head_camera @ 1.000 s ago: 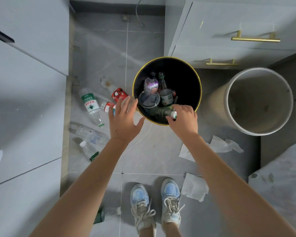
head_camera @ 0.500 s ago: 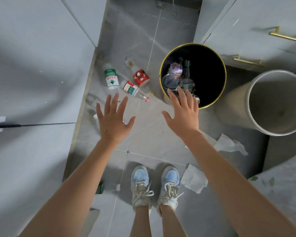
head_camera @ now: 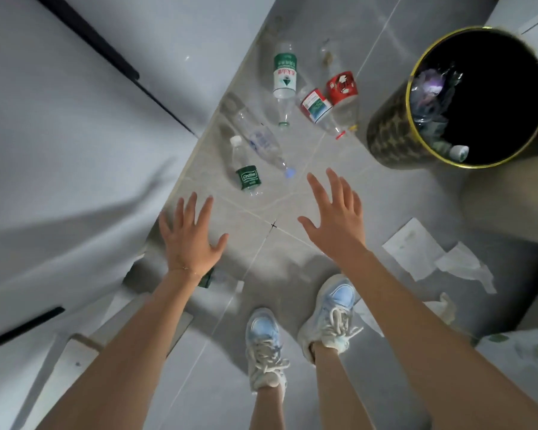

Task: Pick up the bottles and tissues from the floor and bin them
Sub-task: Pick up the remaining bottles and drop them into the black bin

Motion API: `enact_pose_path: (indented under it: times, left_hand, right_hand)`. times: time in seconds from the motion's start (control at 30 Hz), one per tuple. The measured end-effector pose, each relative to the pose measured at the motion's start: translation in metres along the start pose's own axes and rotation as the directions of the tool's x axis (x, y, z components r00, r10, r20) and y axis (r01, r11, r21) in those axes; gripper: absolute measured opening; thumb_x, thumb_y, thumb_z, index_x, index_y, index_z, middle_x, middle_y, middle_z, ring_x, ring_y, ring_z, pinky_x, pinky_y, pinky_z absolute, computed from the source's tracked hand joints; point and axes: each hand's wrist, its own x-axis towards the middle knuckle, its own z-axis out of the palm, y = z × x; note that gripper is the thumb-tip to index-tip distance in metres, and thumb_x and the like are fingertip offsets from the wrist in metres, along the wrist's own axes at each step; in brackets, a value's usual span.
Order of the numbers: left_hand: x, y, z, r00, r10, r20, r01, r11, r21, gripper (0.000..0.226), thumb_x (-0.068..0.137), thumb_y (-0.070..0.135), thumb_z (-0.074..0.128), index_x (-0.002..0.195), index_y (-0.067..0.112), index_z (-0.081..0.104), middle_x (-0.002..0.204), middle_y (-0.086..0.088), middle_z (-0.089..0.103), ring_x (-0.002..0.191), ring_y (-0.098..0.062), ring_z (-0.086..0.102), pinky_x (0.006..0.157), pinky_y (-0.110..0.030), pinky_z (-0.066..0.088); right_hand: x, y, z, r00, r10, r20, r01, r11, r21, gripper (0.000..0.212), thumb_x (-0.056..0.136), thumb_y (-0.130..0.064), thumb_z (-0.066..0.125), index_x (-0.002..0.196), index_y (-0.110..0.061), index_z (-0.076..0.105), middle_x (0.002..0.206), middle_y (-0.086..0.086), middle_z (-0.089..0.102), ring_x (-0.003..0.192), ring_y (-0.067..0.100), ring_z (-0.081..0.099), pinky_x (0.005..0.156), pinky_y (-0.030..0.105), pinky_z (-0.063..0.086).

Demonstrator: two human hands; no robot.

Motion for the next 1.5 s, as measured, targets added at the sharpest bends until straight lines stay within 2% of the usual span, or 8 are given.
enact_pose_path:
  times: [0.43,0.6,0.77,0.83,0.93,1.03,1.3,1.5]
  left_hand:
    - [-0.081,-0.057,0.116,0.904,-0.049,0.425,0.081,0.995,-0.058,0.080,0.086,0.039,0.062,0.152,0.029,0.017,0.161,-0.005,0.010,0.148,-0.028,0.007,0.116,-0.057,0.009]
    - [-0.083,-0.058,0.173,0.942,0.147,0.301,-0.125,0.988,-0.094,0.068,0.084,0.014,0.057,0.147,0.022,0.034,0.154,-0.011,0.030,0.148,-0.029,0.013,0.116,-0.049,-0.007]
    - [-0.073,-0.050,0.214,0.915,0.130,0.383,-0.178,0.979,0.095,0.072,0.092,0.010,0.048,0.152,0.026,0.013,0.160,-0.007,0.013,0.149,-0.026,0.002,0.117,-0.055,-0.003]
    - [-0.071,-0.053,0.226,0.938,0.166,0.306,-0.204,0.974,0.098,0.069,0.088,0.009,0.057,0.149,0.024,0.029,0.153,-0.010,0.031,0.146,-0.027,0.020,0.116,-0.056,0.009]
    - [-0.073,-0.060,0.233,0.977,0.178,0.114,-0.193,0.971,0.140,0.066,0.051,0.009,0.086,0.113,0.018,0.067,0.105,-0.011,0.067,0.105,-0.030,0.063,0.096,-0.058,0.044]
    - [-0.080,-0.061,0.217,0.999,0.007,0.054,-0.001,0.995,-0.102,0.068,0.057,0.022,0.084,0.119,0.016,0.056,0.106,-0.010,0.064,0.101,-0.031,0.058,0.095,-0.053,0.043]
    - [-0.075,-0.034,0.122,0.962,-0.270,-0.036,0.166,0.686,-0.709,0.063,0.063,0.027,0.072,0.118,0.004,0.053,0.111,-0.017,0.061,0.100,-0.036,0.058,0.089,-0.039,0.044]
    - [-0.006,-0.010,0.120,0.902,-0.432,0.013,0.197,0.384,-0.902,0.056,0.064,0.014,0.078,0.114,0.012,0.053,0.105,-0.005,0.062,0.099,-0.028,0.060,0.093,-0.043,0.049]
  right_hand:
    - [-0.032,-0.079,0.124,0.976,-0.123,0.177,0.126,0.992,-0.006,0.084,0.088,-0.045,0.060,0.152,-0.029,0.009,0.157,0.005,0.014,0.144,0.028,0.016,0.113,0.042,0.024]
    - [-0.028,-0.089,0.175,0.971,-0.150,0.187,0.147,0.989,0.033,0.082,0.088,-0.043,0.060,0.152,-0.032,0.010,0.158,0.003,0.012,0.145,0.028,0.013,0.113,0.042,0.023]
    - [-0.020,-0.090,0.209,0.956,-0.223,0.192,0.225,0.974,0.011,0.081,0.089,-0.039,0.061,0.153,-0.031,0.011,0.159,0.005,0.012,0.145,0.029,0.013,0.113,0.045,0.024]
    - [-0.015,-0.088,0.215,0.944,-0.250,0.214,0.261,0.965,-0.023,0.082,0.090,-0.039,0.059,0.153,-0.032,0.007,0.161,0.006,0.007,0.147,0.029,0.008,0.116,0.045,0.021]
    - [-0.008,-0.085,0.210,0.950,-0.236,0.204,0.247,0.969,-0.029,0.084,0.090,-0.040,0.059,0.153,-0.032,0.004,0.161,0.005,0.004,0.148,0.030,0.006,0.117,0.046,0.019]
    - [-0.004,-0.084,0.189,0.963,-0.213,0.163,0.219,0.975,-0.023,0.084,0.090,-0.041,0.059,0.153,-0.032,0.004,0.161,0.006,0.005,0.148,0.031,0.008,0.116,0.046,0.020]
    - [0.001,-0.084,0.112,0.994,-0.045,0.095,0.038,0.997,0.072,0.081,0.092,-0.040,0.055,0.153,-0.033,0.001,0.161,0.004,0.007,0.146,0.028,0.013,0.115,0.043,0.022]
    - [0.066,-0.094,0.119,0.992,0.114,0.057,-0.127,0.919,0.373,0.080,0.090,-0.036,0.060,0.152,-0.031,0.009,0.156,0.003,0.022,0.137,0.028,0.032,0.107,0.044,0.034]
